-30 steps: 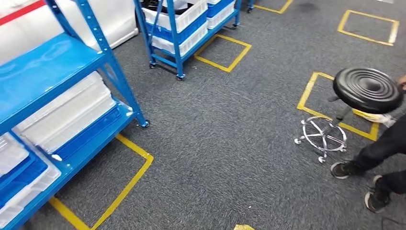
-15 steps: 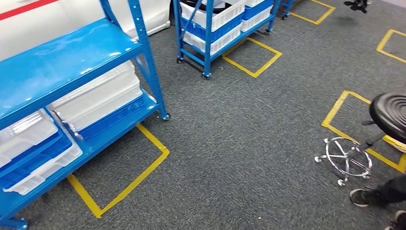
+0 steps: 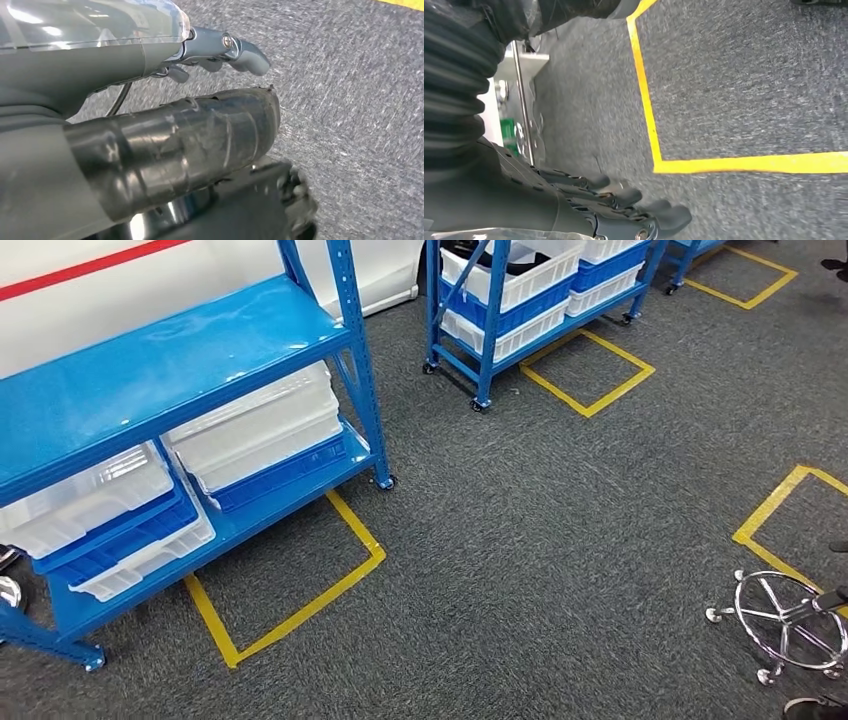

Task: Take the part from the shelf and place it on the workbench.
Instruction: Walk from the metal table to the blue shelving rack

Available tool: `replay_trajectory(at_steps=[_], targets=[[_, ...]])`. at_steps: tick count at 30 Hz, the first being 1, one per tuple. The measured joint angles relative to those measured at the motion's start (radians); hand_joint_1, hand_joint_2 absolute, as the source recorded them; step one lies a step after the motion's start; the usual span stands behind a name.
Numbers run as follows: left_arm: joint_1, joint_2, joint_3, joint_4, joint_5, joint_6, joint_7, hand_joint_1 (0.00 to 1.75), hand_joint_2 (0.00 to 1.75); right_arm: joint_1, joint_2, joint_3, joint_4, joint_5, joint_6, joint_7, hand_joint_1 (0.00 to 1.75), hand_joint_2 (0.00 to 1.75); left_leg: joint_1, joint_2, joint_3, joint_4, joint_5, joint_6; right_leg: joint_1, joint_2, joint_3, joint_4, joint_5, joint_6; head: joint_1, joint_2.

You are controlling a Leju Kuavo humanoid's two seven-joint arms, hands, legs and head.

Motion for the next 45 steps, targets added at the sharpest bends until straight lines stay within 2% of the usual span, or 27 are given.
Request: replay_trajectory(at_steps=[2,3,4,5,7,9,11,12,14,16,18,19,20,22,24,27,29,31,32,33,34,35,38,40,41,43,45], targets=[[0.0,0.0,0.001,0.0,0.002,-0.007,-0.003,0.0,0.0,0.002,0.0,0.0,0.0,0.0,0.0,0.0,0.0,1.75,0.002,0.017,-0.06,0.118,-0.046,-0.003,0.005,-0.028,0.001,0.0,-0.003,-0.005,0.0,0.0],[0.001,0.0,0.001,0.0,0.003,-0.009,-0.004,0.0,0.0,0.002,0.0,0.0,0.0,0.0,0.001,0.0,0.0,1.75,0.002,0.02,-0.071,0.138,-0.045,-0.003,0.007,-0.041,0.002,0.0,-0.005,-0.005,0.0,0.0],[0.002,0.0,0.001,0.0,0.005,-0.01,-0.005,0.0,0.0,0.001,0.0,0.0,0.0,0.001,0.001,0.0,0.0,1.75,0.002,0.022,-0.063,0.121,-0.025,0.0,0.009,-0.053,0.005,0.0,-0.007,-0.006,0.0,0.0],[0.003,0.0,0.002,0.0,0.006,-0.01,-0.005,0.0,0.0,0.001,0.0,0.0,0.0,0.001,0.001,0.0,0.0,1.75,0.001,0.029,-0.034,0.066,0.009,0.004,0.01,-0.064,0.009,0.0,-0.01,-0.005,0.0,0.0],[0.002,0.0,0.002,0.0,0.008,-0.013,-0.008,0.0,0.0,0.0,0.0,0.0,0.0,0.002,0.001,0.0,0.0,1.75,-0.009,0.072,0.037,-0.071,0.066,0.017,0.012,-0.083,0.017,0.0,-0.017,0.0,0.0,0.0],[-0.001,0.0,0.003,0.0,0.011,-0.019,-0.012,0.0,0.0,0.0,0.0,0.0,0.0,0.002,0.001,0.0,0.0,1.75,-0.02,0.101,0.068,-0.135,0.08,0.028,0.015,-0.101,0.022,0.0,-0.022,0.008,0.0,0.0],[0.0,0.001,0.007,0.0,0.013,-0.024,-0.013,0.0,0.0,-0.004,0.001,0.0,0.0,0.002,0.001,0.0,0.0,1.75,-0.022,0.083,0.07,-0.144,0.082,0.035,0.017,-0.12,0.027,-0.005,-0.025,0.017,0.0,0.0],[0.003,0.001,0.009,0.0,0.014,-0.024,-0.014,0.0,0.0,-0.007,0.002,0.0,0.0,0.002,0.001,0.0,0.0,1.75,-0.02,0.072,0.075,-0.152,0.085,0.04,0.016,-0.116,0.031,-0.003,-0.029,0.022,0.0,0.0],[0.003,0.001,0.011,0.0,0.015,-0.025,-0.014,0.0,0.0,-0.006,0.002,0.0,0.0,0.003,0.001,0.001,0.0,1.75,-0.014,0.051,0.087,-0.17,0.094,0.052,0.013,-0.072,0.015,0.049,-0.065,0.029,0.002,0.0],[0.0,0.001,0.012,0.0,0.016,-0.027,-0.014,0.0,0.0,-0.003,0.002,0.0,0.0,0.003,0.001,0.001,0.0,1.75,-0.013,0.031,0.088,-0.174,0.098,0.059,0.009,-0.021,-0.041,0.166,-0.123,0.031,0.003,0.0],[0.0,0.0,0.012,0.0,0.017,-0.03,-0.013,0.0,0.0,-0.002,0.002,0.0,0.0,0.003,0.001,0.001,0.0,1.75,-0.013,0.006,0.088,-0.173,0.097,0.06,0.007,-0.008,-0.096,0.259,-0.146,0.034,0.003,0.0],[0.001,0.0,0.013,0.0,0.017,-0.032,-0.013,0.0,0.0,-0.002,0.002,0.0,0.0,0.003,0.001,0.001,0.0,1.75,-0.013,-0.008,0.09,-0.172,0.096,0.06,0.006,-0.006,-0.104,0.262,-0.129,0.035,0.003,0.0],[0.001,0.0,0.013,0.0,0.017,-0.034,-0.013,0.0,0.0,-0.001,0.002,0.0,0.0,0.003,0.001,0.002,0.0,1.75,-0.013,-0.022,0.091,-0.17,0.095,0.058,0.003,-0.002,-0.092,0.222,-0.093,0.036,0.003,0.0],[0.001,0.0,0.013,0.0,0.018,-0.038,-0.012,0.0,0.0,0.001,0.002,0.0,0.0,0.003,0.001,0.003,0.0,1.75,-0.013,-0.049,0.089,-0.159,0.09,0.05,-0.003,0.032,-0.042,0.091,-0.018,0.037,0.003,0.0],[0.0,0.0,0.013,0.0,0.019,-0.04,-0.012,0.0,0.0,0.003,0.002,0.0,0.0,0.004,0.001,0.003,0.0,1.75,-0.013,-0.068,0.08,-0.148,0.085,0.039,-0.004,0.061,-0.016,0.017,0.008,0.036,0.003,0.0],[0.002,0.001,0.014,0.0,0.02,-0.04,-0.012,0.0,0.0,-0.002,0.002,0.0,0.0,0.004,0.001,0.004,0.0,1.75,-0.008,-0.084,0.071,-0.143,0.083,0.021,-0.001,0.042,-0.01,0.007,0.008,0.022,0.003,0.0],[0.003,0.001,0.015,0.0,0.02,-0.041,-0.012,0.0,0.0,-0.001,0.003,0.0,0.0,0.004,0.001,0.004,0.0,1.75,-0.007,-0.049,0.051,-0.097,0.052,0.012,-0.002,0.018,-0.004,-0.002,0.012,0.008,0.002,0.0],[0.001,0.001,0.015,0.0,0.02,-0.041,-0.011,0.0,0.0,0.002,0.003,0.0,0.0,0.005,0.001,0.004,0.0,1.75,-0.005,-0.002,-0.004,0.017,-0.01,0.005,0.001,-0.008,-0.002,-0.004,0.011,0.0,0.001,0.0],[0.001,0.001,0.015,0.0,0.02,-0.041,-0.011,0.0,0.0,0.003,0.003,0.0,0.0,0.005,0.002,0.004,0.0,1.75,-0.003,0.009,-0.035,0.079,-0.036,0.002,0.003,-0.022,-0.003,-0.004,0.01,-0.001,0.001,0.0],[0.001,0.001,0.015,0.0,0.02,-0.042,-0.011,0.0,0.0,0.004,0.003,0.0,0.0,0.004,0.002,0.004,0.0,1.75,-0.001,0.014,-0.056,0.119,-0.045,0.0,0.004,-0.036,-0.003,-0.004,0.009,-0.002,0.001,0.0],[0.003,0.001,0.015,0.0,0.02,-0.042,-0.011,0.0,0.0,0.004,0.003,0.0,0.0,0.004,0.002,0.004,0.0,1.75,0.001,0.019,-0.059,0.126,-0.037,-0.002,0.005,-0.048,-0.002,-0.004,0.007,-0.001,0.001,0.0],[0.004,0.001,0.015,0.0,0.02,-0.043,-0.011,0.0,0.0,0.003,0.003,0.0,0.0,0.004,0.003,0.003,0.0,1.75,0.002,0.024,-0.042,0.091,-0.011,-0.002,0.005,-0.06,0.0,-0.003,0.005,0.0,0.001,0.0],[0.004,0.001,0.015,0.0,0.02,-0.043,-0.011,0.0,0.0,0.002,0.003,0.0,0.0,0.004,0.007,0.002,0.0,1.75,-0.001,0.071,0.058,-0.103,0.071,0.006,0.008,-0.089,0.011,-0.003,-0.004,0.011,0.001,0.0],[0.002,0.001,0.015,0.0,0.02,-0.044,-0.011,0.0,0.0,0.001,0.003,0.0,0.0,0.004,0.007,0.002,0.0,1.75,-0.008,0.081,0.076,-0.143,0.076,0.017,0.01,-0.103,0.017,-0.004,-0.008,0.022,0.002,0.0],[0.003,0.001,0.015,0.0,0.02,-0.045,-0.011,0.0,0.0,-0.002,0.003,0.0,0.0,0.004,0.008,0.001,0.0,1.75,-0.01,0.071,0.076,-0.145,0.077,0.023,0.01,-0.11,0.021,-0.006,-0.009,0.027,0.002,0.0],[0.005,0.002,0.015,0.0,0.02,-0.049,-0.012,0.0,0.0,-0.007,0.003,0.0,0.0,0.004,0.011,-0.001,0.0,1.75,-0.008,0.054,0.083,-0.156,0.082,0.036,0.005,-0.093,0.025,0.001,-0.019,0.039,0.002,0.0],[0.003,0.002,0.015,0.0,0.019,-0.057,-0.016,0.0,0.0,-0.006,0.003,0.0,0.0,0.003,0.014,-0.003,0.0,1.75,-0.004,0.037,0.091,-0.166,0.089,0.049,0.0,-0.043,-0.003,0.07,-0.064,0.045,0.002,0.0]])
